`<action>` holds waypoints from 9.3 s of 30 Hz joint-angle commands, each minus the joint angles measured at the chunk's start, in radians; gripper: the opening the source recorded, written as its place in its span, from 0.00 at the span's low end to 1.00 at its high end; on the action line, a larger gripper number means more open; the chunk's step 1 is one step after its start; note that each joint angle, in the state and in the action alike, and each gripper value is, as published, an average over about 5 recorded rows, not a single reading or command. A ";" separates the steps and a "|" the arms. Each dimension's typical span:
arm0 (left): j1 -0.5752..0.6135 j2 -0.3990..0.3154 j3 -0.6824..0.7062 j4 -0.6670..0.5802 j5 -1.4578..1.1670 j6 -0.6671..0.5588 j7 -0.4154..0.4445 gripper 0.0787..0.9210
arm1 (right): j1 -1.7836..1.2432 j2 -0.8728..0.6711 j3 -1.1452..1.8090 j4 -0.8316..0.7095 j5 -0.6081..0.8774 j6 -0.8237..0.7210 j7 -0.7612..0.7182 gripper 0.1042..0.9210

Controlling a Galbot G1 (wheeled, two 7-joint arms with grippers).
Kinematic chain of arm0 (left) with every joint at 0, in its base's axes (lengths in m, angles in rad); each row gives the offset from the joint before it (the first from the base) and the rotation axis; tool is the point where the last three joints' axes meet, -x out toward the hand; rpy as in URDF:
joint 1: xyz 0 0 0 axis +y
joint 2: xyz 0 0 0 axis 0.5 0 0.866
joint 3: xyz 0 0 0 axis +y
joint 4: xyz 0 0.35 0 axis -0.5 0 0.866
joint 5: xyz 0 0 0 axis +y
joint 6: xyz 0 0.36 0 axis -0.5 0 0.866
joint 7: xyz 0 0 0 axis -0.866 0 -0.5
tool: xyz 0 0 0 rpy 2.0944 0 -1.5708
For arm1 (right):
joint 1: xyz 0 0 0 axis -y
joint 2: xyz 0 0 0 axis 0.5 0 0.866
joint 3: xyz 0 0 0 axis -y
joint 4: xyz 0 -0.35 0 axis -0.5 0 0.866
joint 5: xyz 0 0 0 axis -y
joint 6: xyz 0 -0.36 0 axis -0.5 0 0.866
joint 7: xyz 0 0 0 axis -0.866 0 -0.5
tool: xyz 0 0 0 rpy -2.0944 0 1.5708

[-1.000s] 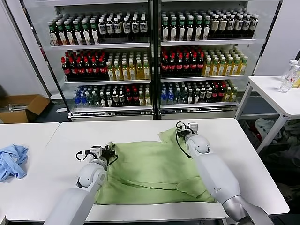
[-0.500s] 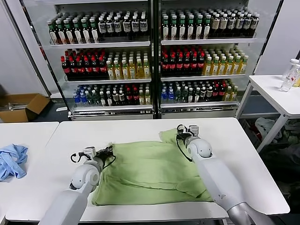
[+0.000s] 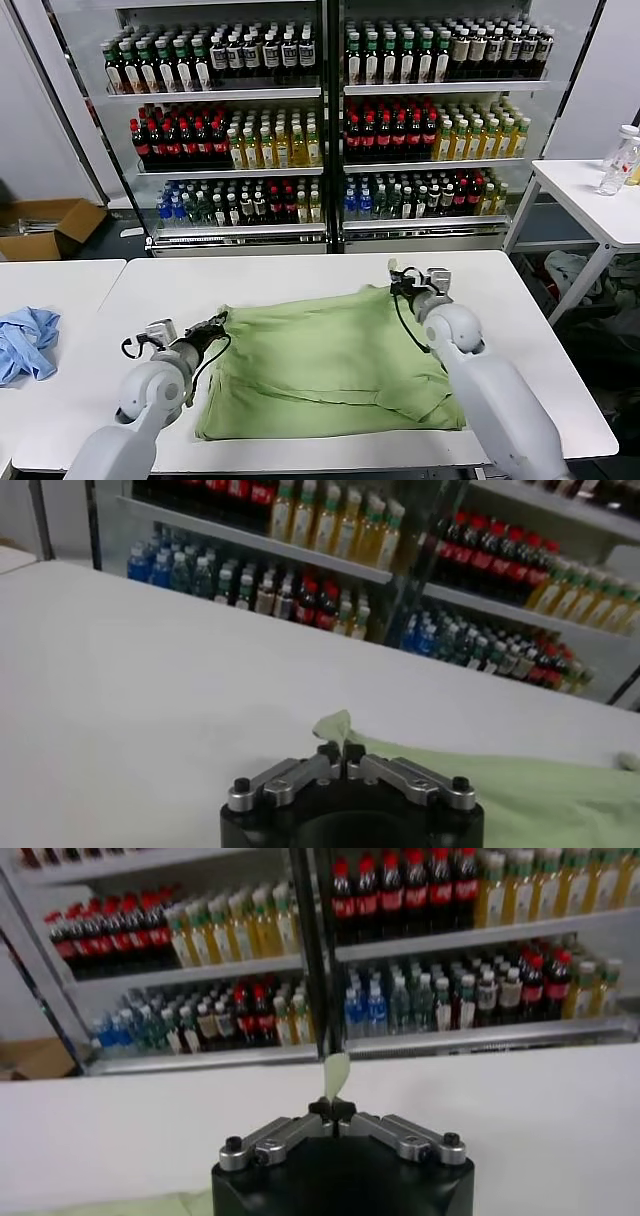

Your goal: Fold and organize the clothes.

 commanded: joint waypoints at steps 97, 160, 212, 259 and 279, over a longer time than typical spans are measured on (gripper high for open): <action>0.310 -0.199 -0.198 -0.434 -0.382 -0.050 0.056 0.02 | -0.511 -0.085 0.186 0.531 -0.226 0.074 0.009 0.88; 0.342 -0.100 -0.149 -0.145 0.143 -0.067 0.222 0.88 | -0.567 -0.026 0.231 0.539 -0.274 0.089 0.003 0.88; 0.339 0.146 -0.546 -0.468 -0.190 -0.043 0.098 0.03 | -0.568 -0.076 0.295 0.572 -0.196 0.086 0.006 0.88; 0.253 -0.156 -0.186 -0.312 0.405 -0.169 0.071 0.58 | -0.192 -0.022 -0.216 0.253 -0.031 -0.033 0.121 0.88; 0.409 -0.144 -0.284 -0.391 0.297 -0.179 0.059 0.88 | -0.134 0.032 -0.337 0.076 -0.087 -0.037 0.202 0.75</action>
